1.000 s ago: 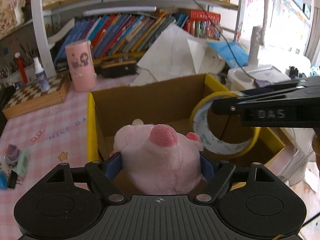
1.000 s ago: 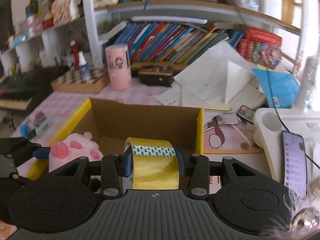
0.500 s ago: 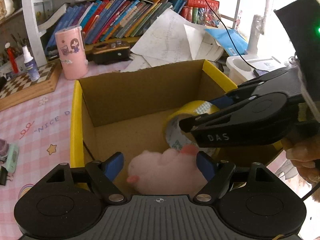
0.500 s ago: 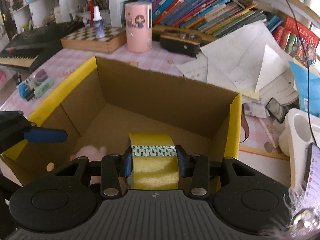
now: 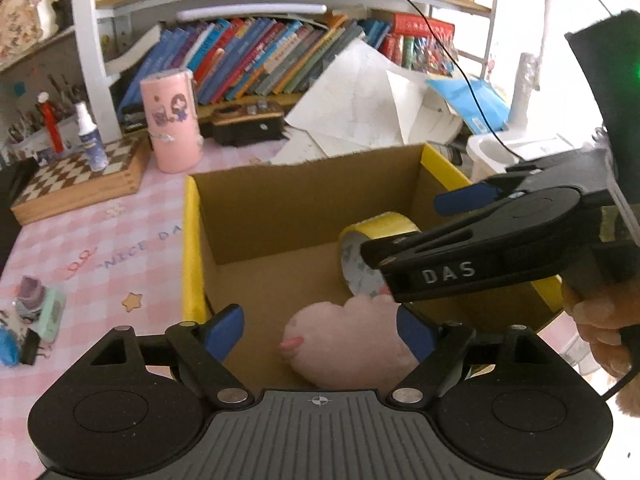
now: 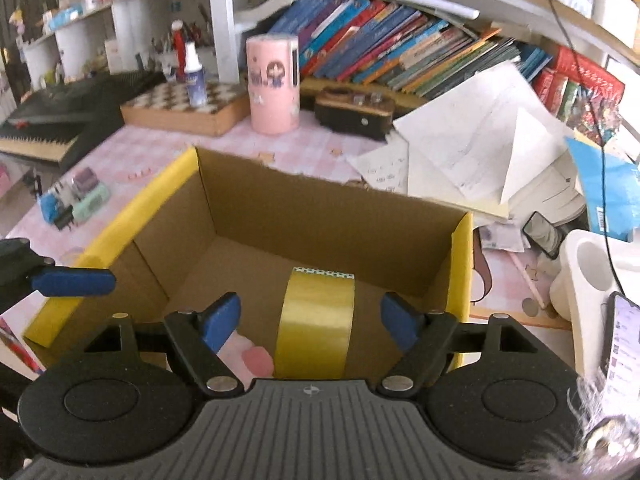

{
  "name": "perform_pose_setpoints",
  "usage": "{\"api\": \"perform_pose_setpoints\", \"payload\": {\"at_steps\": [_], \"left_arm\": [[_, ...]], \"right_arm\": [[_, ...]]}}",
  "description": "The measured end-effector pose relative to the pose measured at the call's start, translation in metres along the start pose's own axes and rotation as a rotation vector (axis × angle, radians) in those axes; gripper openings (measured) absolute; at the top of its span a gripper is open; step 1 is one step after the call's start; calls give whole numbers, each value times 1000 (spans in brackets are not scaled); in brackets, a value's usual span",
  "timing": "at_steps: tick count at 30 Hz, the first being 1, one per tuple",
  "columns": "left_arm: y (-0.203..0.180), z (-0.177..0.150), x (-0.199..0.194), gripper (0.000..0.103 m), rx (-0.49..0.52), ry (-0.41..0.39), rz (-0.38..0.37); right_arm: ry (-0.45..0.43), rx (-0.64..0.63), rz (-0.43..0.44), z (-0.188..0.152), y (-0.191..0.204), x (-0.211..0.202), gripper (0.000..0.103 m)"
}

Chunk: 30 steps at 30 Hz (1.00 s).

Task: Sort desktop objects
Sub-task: 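Lower both into the yellow box and open both tools, then withdraw both tools from the box back toward the small items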

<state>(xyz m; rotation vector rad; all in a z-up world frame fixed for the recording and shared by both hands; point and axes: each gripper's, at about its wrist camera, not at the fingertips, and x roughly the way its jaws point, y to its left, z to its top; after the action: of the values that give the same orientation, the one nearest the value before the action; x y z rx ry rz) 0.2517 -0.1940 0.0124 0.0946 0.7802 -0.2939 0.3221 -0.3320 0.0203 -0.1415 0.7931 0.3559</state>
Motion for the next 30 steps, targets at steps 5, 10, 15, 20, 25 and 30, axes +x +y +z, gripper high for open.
{"api": "perform_pose_setpoints", "payload": {"at_steps": [5, 10, 15, 20, 25, 30], "left_arm": [[6, 0, -19, 87, -24, -53, 27], [13, -7, -41, 87, -53, -94, 54], [24, -20, -60, 87, -90, -120, 78], [37, -33, -75, 87, -120, -143, 93], [50, -49, -86, 88, -130, -152, 92], [61, -64, -93, 88, -128, -143, 84]], "right_arm": [[-50, 37, -13, -4, 3, -20, 76], [-105, 101, -35, -11, 7, -42, 76], [-152, 164, -79, -22, 13, -63, 76], [-180, 222, -145, -41, 21, -80, 76], [-166, 283, -204, -65, 32, -91, 76], [-145, 319, -243, -85, 52, -98, 76]]}}
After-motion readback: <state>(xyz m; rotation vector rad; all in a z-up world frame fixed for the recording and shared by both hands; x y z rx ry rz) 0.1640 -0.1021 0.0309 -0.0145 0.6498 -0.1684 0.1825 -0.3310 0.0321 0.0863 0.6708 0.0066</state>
